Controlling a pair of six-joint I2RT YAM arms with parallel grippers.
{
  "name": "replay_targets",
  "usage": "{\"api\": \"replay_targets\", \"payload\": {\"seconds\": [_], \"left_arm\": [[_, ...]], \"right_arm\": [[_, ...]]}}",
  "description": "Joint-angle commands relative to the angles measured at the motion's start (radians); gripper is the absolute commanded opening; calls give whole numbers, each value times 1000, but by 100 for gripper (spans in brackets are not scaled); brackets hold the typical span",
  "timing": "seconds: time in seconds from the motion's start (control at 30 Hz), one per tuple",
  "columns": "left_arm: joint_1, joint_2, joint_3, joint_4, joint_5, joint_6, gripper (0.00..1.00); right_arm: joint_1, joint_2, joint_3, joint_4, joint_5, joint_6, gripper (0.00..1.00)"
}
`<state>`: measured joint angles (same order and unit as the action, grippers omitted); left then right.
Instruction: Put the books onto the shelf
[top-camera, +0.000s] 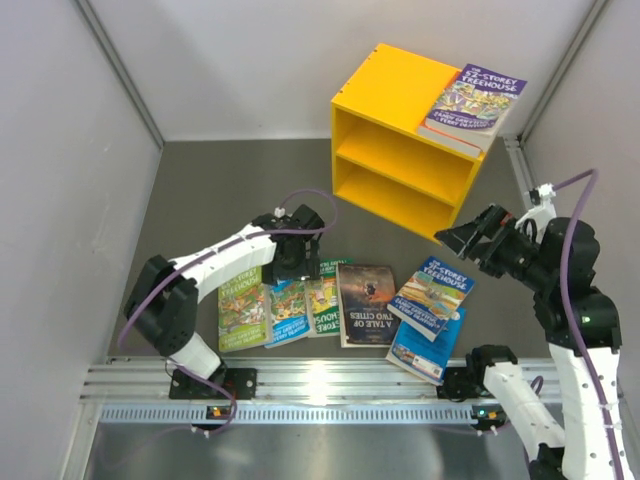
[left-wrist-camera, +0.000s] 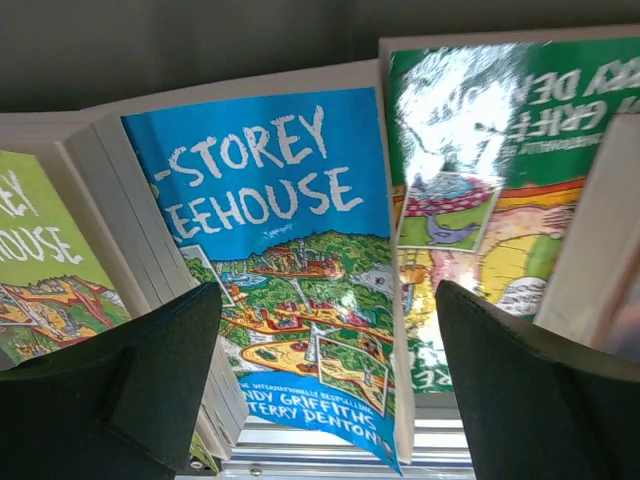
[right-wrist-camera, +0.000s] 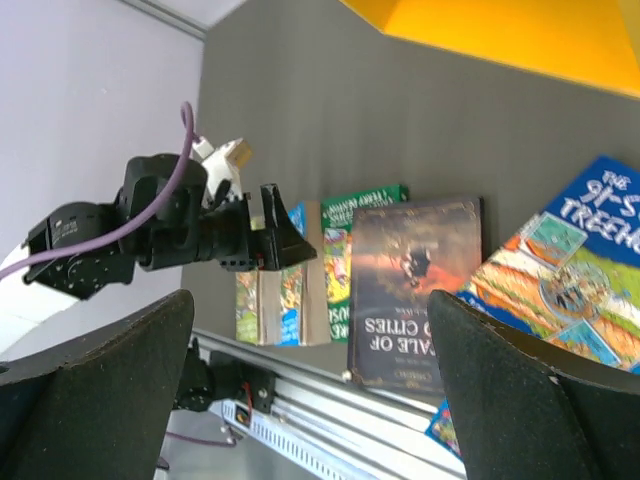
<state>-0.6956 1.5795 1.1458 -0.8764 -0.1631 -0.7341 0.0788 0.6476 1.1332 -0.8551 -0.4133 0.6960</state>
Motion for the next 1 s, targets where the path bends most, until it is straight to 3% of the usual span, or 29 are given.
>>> {"api": "replay_targets", "payload": {"seconds": [0.0, 0.23, 0.33, 0.37, 0.43, 0.5, 0.63, 0.73, 0.8, 0.97], "left_arm": [[-42, 68, -32, -50, -29, 4, 93], [-142, 207, -119, -4, -46, -88, 91], [-142, 226, -170, 46, -23, -103, 74], [-142, 226, -191, 56, -16, -103, 66], [-140, 231, -202, 76, -13, -103, 29], [-142, 240, -202, 76, -16, -105, 0], [-142, 229, -161, 36, -12, -114, 0], [-140, 165, -80, -38, -13, -125, 0], [-142, 116, 12, -90, -1, -126, 0], [-142, 122, 291, -209, 11, -111, 0]], "right_arm": [[15, -29, -9, -44, 10, -46, 100], [15, -9, -19, -62, -13, -98, 100], [15, -3, -21, -74, -22, -118, 100], [15, 0, -16, -81, -28, -125, 100], [13, 9, -9, -102, -32, -147, 100], [15, 12, 2, -122, -33, -165, 100], [15, 14, -7, -102, -103, -182, 100], [15, 17, -68, 5, -287, -152, 100], [18, 17, -121, 50, -375, -132, 100], [36, 20, -177, 91, -392, -125, 100]]}}
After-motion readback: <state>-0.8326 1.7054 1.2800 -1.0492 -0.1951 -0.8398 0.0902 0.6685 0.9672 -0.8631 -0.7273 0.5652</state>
